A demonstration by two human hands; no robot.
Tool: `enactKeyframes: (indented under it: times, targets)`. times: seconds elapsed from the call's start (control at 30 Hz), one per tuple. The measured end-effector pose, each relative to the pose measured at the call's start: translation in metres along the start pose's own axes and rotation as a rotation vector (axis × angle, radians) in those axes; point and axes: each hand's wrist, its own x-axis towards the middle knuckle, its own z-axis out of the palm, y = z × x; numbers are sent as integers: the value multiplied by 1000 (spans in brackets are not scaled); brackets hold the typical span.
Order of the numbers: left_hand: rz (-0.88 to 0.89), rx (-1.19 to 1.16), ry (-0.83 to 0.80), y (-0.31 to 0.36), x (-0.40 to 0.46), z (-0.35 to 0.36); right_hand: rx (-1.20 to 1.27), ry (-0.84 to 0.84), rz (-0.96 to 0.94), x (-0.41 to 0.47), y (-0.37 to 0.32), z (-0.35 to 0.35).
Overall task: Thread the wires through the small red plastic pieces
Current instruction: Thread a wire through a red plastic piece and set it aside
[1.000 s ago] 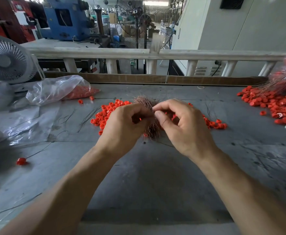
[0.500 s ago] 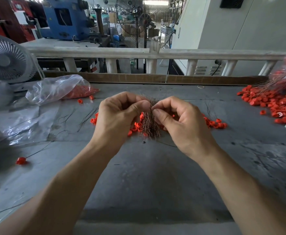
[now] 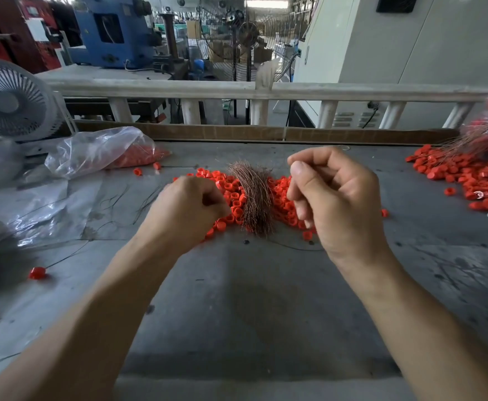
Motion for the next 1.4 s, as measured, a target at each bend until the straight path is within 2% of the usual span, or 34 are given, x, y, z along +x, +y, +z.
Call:
enactKeyframes:
  times: [0.17,0.33,0.57,1.03,1.1,1.2,1.3,1.4]
  targets:
    - [55,214,-123,-5,-1,3,198,29,116,3,-2,0]
    - [62,333,-168,-5,-2,2,274,13,296,4,5,0]
    - [78,353,-165,-4,-2,2,221,6,380,2,10,3]
    - [133,380,-145,-4,-2,6,86,-50,411,-2,17,6]
    - [145,277,-103,-3,-2,8,80,-57,403,-2,17,6]
    - [53,-184,-48,5,-2,10,71,-78,378,-2,16,6]
    - [-106,-679,-123,16,-5,8,43,-110,326,-3,15,6]
    - [-188,-979,-166,23,-9,12,-23,-127,247,-4,16,9]
